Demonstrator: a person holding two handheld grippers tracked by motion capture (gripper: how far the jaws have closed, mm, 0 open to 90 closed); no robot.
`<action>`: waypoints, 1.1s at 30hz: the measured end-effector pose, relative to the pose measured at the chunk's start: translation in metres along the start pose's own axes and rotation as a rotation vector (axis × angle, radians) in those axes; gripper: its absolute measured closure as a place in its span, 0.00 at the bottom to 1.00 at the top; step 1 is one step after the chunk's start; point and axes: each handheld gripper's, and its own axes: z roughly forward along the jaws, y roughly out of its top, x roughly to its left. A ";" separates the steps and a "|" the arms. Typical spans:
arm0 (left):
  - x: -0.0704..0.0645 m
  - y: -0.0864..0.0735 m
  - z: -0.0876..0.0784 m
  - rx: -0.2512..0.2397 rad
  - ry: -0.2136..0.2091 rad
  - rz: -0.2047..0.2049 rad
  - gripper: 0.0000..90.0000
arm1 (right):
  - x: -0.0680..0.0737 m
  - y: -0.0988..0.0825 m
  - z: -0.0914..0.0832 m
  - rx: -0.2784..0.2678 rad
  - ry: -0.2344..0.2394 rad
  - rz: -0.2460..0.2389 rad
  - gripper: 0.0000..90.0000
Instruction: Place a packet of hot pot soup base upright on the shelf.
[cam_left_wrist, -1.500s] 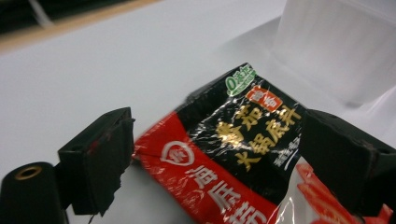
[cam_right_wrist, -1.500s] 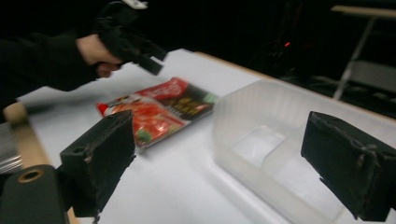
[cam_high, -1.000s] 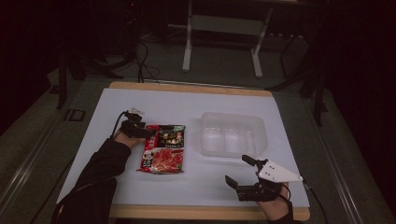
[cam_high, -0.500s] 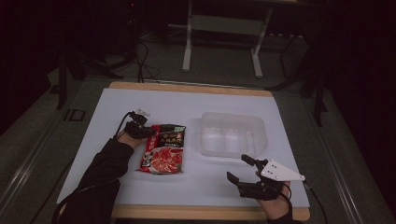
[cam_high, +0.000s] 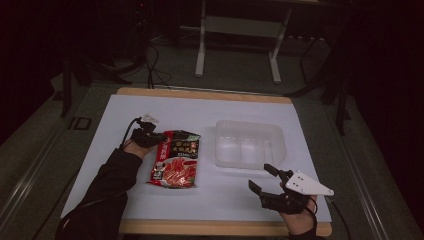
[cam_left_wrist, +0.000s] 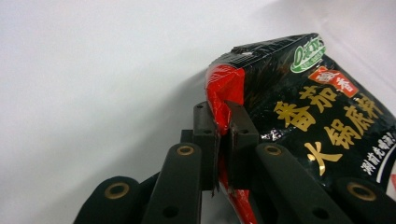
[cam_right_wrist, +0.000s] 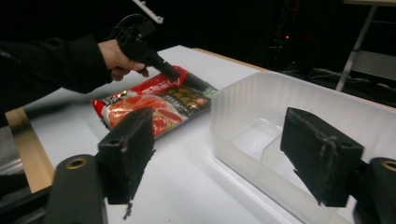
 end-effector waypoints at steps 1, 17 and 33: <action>0.000 0.001 -0.002 -0.008 -0.004 0.004 0.96 | 0.000 0.000 -0.001 0.001 -0.004 0.002 0.24; -0.023 0.013 -0.035 -0.124 -0.020 0.063 0.96 | 0.003 0.004 -0.004 -0.014 -0.012 -0.015 0.25; -0.062 0.016 -0.087 -0.282 -0.053 0.121 0.97 | 0.005 0.013 -0.009 -0.032 -0.016 -0.009 0.26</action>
